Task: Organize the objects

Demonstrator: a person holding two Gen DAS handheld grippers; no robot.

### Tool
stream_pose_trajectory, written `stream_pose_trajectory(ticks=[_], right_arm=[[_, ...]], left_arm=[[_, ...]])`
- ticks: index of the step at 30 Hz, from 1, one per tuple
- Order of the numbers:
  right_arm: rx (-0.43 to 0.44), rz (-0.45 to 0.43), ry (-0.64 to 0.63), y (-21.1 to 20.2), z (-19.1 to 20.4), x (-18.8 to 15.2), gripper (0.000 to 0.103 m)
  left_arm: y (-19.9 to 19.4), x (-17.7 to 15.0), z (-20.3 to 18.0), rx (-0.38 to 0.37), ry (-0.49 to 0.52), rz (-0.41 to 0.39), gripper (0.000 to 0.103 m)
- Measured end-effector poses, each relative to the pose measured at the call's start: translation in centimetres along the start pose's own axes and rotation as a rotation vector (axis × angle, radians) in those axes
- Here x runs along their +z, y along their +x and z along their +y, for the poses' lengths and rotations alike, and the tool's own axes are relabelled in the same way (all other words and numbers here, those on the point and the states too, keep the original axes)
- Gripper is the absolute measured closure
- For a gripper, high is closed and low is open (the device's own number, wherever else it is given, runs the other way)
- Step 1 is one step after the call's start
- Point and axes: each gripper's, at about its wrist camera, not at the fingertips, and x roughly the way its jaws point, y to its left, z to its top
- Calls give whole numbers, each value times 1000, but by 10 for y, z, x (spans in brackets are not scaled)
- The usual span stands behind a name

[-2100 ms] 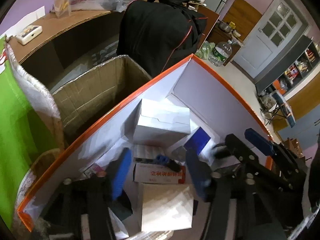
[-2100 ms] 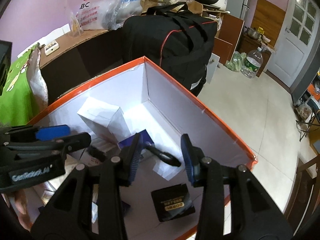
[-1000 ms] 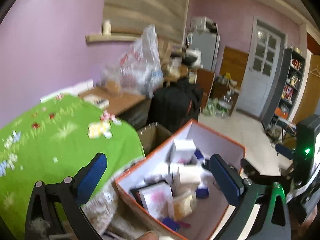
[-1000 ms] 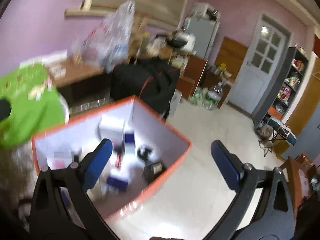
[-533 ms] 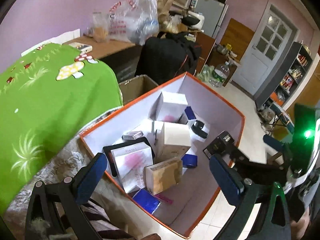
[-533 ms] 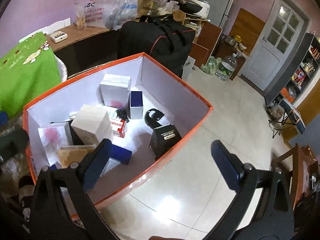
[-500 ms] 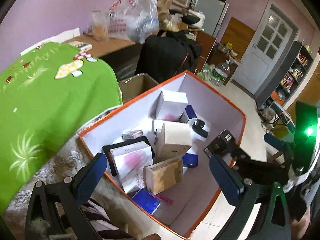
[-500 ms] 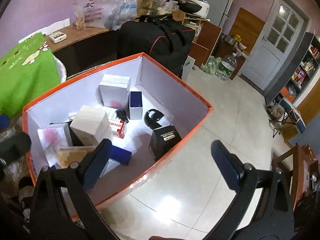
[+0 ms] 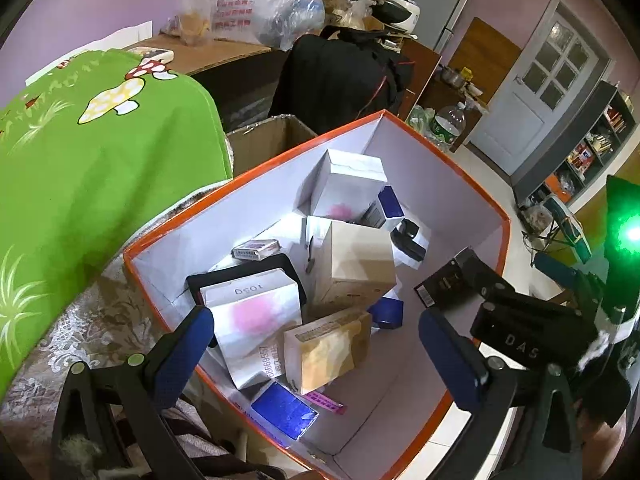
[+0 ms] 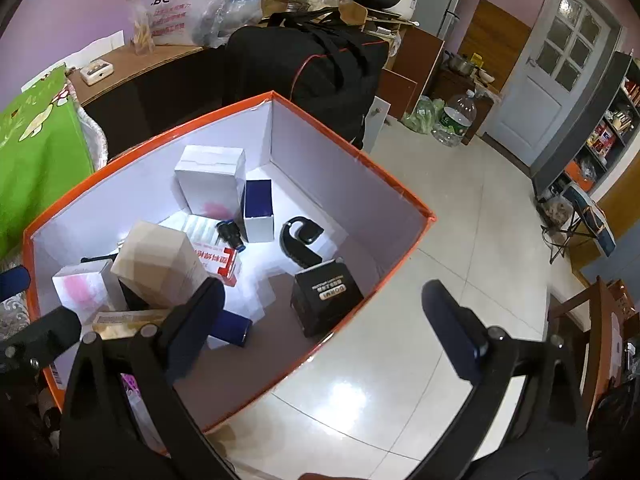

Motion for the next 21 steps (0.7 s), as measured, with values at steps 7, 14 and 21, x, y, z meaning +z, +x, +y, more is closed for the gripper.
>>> stream_pose_trajectory(ticks=[7, 14, 21], right_arm=[[7, -4, 0, -2, 2, 0, 3], [16, -6, -6, -5, 7, 0, 3], [19, -15, -7, -8, 9, 1, 3]], left_arm=[[2, 1, 0, 4, 0, 4, 0], [3, 0, 1, 5, -8, 7, 0], [3, 0, 1, 3, -8, 10, 0]])
